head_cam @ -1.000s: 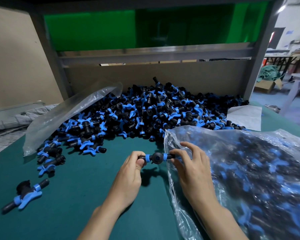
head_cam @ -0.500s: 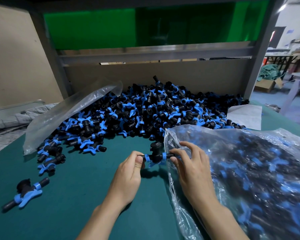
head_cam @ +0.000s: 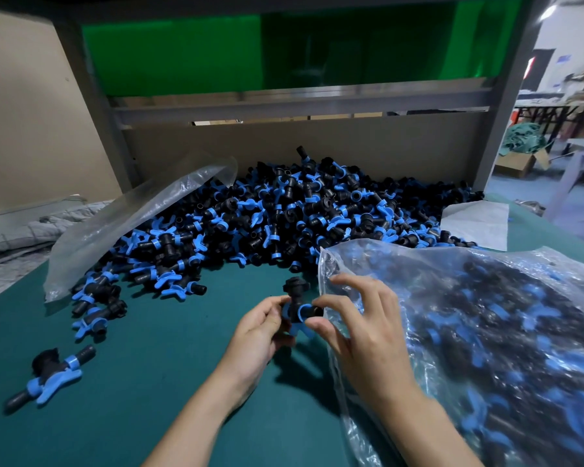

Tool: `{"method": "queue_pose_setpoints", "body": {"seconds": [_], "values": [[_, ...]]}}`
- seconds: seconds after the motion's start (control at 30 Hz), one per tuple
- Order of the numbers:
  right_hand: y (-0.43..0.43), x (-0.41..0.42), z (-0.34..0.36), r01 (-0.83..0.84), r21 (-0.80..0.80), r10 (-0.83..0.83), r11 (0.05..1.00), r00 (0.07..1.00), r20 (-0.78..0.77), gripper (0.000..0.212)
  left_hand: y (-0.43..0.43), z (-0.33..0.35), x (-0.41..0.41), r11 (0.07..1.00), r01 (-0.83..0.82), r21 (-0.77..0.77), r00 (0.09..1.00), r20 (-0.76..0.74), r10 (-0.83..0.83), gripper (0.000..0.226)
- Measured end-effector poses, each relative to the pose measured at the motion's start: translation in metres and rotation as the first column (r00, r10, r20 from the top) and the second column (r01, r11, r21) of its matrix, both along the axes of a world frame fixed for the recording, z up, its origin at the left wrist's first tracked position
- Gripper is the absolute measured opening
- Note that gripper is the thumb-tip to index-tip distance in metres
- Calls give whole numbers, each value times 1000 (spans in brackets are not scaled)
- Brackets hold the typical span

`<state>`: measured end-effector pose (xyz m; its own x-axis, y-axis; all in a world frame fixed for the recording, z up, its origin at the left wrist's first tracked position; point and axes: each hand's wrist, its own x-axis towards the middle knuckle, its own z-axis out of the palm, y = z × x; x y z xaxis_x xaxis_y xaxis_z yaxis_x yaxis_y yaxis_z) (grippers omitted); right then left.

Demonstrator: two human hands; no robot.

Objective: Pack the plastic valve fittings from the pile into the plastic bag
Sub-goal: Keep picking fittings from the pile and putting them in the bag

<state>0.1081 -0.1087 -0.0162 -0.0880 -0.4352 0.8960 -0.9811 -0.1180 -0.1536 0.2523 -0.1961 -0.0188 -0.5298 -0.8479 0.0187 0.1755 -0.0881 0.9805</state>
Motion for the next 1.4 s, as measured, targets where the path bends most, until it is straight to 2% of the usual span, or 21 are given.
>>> {"method": "queue_pose_setpoints", "body": {"seconds": [0.2,0.33,0.4,0.43,0.47,0.5,0.57,0.6,0.63,0.7,0.83,0.9,1.03,1.1,1.2,1.3,1.4], "values": [[2,2,2,-38,-16,38,999,999,25,29,6,3,-4,997,48,66,998,-36,-46,28],[3,-1,2,6,3,-7,1000,996,95,30,9,9,-2,983,78,168,980,-195,-44,32],[3,-4,1,53,51,-59,997,990,126,34,8,15,-1,988,16,153,967,-252,24,32],[3,-5,1,80,90,-91,993,988,127,35,8,17,0,995,-59,82,967,-244,77,28],[3,-5,0,105,136,-122,985,985,124,34,8,19,2,986,-159,-47,967,-209,146,23],[3,-6,-1,128,184,-152,974,981,123,34,8,20,5,939,-262,-221,959,-169,228,18],[4,-6,-2,178,252,-215,951,968,128,33,8,20,10,737,-368,-567,921,-116,372,8],[4,-7,-2,208,268,-249,941,959,132,34,8,20,11,627,-371,-685,901,-103,421,8],[5,-7,-2,238,278,-283,931,950,134,37,8,19,12,539,-358,-762,887,-97,452,10],[6,-8,-2,292,287,-339,912,932,131,41,9,18,12,450,-323,-832,874,-80,480,17],[9,-9,-1,344,346,-412,873,900,145,44,9,16,13,420,-276,-865,866,-35,499,18],[11,-9,1,296,395,-397,870,895,204,39,12,17,12,458,-290,-841,876,-40,480,16],[10,-14,10,129,432,-339,892,824,454,30,24,27,7,766,-357,-534,928,-109,356,8],[11,-16,17,67,383,-276,921,807,522,27,31,28,2,865,-307,-398,952,-107,288,8],[14,-16,31,13,321,-193,947,821,537,25,45,23,-11,934,-204,-292,977,-8,211,10],[19,-16,43,-15,293,-148,956,839,524,24,59,16,-33,963,-169,-210,981,59,185,7],[20,-17,58,-50,296,-109,954,861,497,27,66,16,-64,970,-101,-223,984,123,130,7]]}}
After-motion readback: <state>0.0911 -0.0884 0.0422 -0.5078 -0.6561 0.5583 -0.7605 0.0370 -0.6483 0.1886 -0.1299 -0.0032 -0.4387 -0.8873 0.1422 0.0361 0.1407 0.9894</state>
